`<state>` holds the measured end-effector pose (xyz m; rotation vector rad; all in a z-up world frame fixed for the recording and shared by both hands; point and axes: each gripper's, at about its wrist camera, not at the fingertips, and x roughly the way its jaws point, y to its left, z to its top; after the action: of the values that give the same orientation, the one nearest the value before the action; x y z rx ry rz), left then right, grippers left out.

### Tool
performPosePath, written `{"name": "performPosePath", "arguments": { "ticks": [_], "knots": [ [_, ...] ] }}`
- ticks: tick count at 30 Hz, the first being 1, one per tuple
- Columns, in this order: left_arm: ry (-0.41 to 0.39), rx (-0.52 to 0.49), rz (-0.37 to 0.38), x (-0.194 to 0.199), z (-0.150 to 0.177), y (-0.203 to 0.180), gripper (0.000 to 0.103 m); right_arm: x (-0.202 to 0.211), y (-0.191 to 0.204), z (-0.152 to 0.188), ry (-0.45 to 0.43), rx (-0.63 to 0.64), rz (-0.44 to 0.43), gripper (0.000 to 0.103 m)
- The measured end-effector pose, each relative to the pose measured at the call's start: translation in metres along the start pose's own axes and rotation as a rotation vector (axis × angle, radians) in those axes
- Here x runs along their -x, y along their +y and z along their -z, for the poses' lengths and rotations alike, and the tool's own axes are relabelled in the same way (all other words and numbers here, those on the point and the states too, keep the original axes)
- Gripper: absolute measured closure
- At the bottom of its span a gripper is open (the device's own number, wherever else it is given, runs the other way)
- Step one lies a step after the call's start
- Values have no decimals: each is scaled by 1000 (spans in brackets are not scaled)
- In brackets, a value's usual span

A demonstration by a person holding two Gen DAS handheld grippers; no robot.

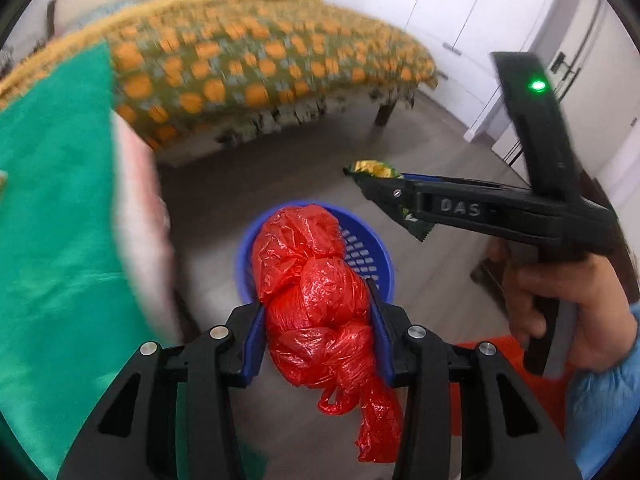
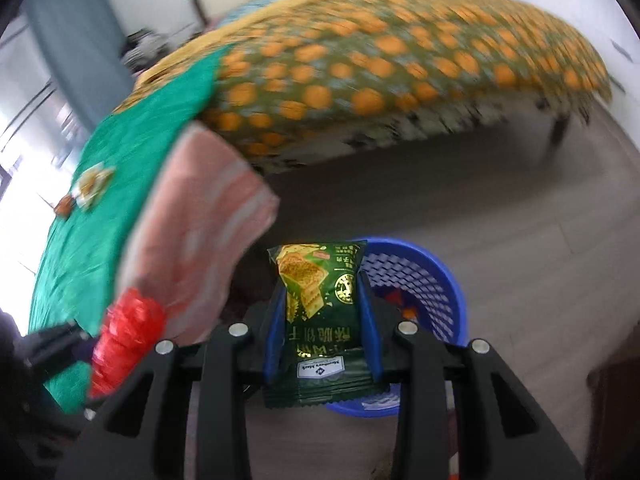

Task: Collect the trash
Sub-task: 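Carry both items over the blue wastebasket and open both tools to drop them, then move both tools back over the green cloth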

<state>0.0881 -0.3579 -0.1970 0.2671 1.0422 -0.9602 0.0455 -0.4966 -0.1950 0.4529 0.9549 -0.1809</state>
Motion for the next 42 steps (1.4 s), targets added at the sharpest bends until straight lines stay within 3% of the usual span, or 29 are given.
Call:
{"name": "performPosePath", "arguments": {
  "ticks": [4, 7, 8, 9, 10, 16, 20, 25, 29, 33, 36, 42],
  "knots": [
    [52, 8, -12, -58, -9, -4, 59, -23, -41, -2, 35, -98, -2, 71],
    [82, 15, -6, -96, -12, -2, 52, -36, -64, -3, 37, -155, -6, 67],
    [92, 18, -15, -108, -13, -1, 34, -40, -70, -2, 40, -172, -13, 53],
    [95, 25, -30, -116, -15, 0, 24, -42, -74, 0, 43, -185, -18, 28],
    [90, 33, -43, -120, -16, 1, 23, -43, -79, 0, 39, -205, -15, 26],
    [53, 41, -41, -98, -13, 0, 23, -26, -87, -1, -19, -243, 11, 26],
    [-30, 11, -2, -41, -3, -13, 19, -7, -73, 3, -79, -228, 41, 20],
    [-122, -49, 5, 39, 35, -18, 11, 10, -24, 11, -131, -87, 89, 14],
    [-140, -42, -42, 89, 77, 11, 10, 21, 39, 31, -174, 75, 94, 12],
    [-139, 15, -134, 128, 114, 64, 10, 24, 104, 47, -188, 208, 68, 12],
    [-154, 69, -228, 158, 137, 116, 8, 22, 175, 56, -185, 345, 8, 12],
    [-174, 225, -363, 195, 155, 220, 7, -13, 291, 55, -88, 502, -99, 11]
  ]
}}
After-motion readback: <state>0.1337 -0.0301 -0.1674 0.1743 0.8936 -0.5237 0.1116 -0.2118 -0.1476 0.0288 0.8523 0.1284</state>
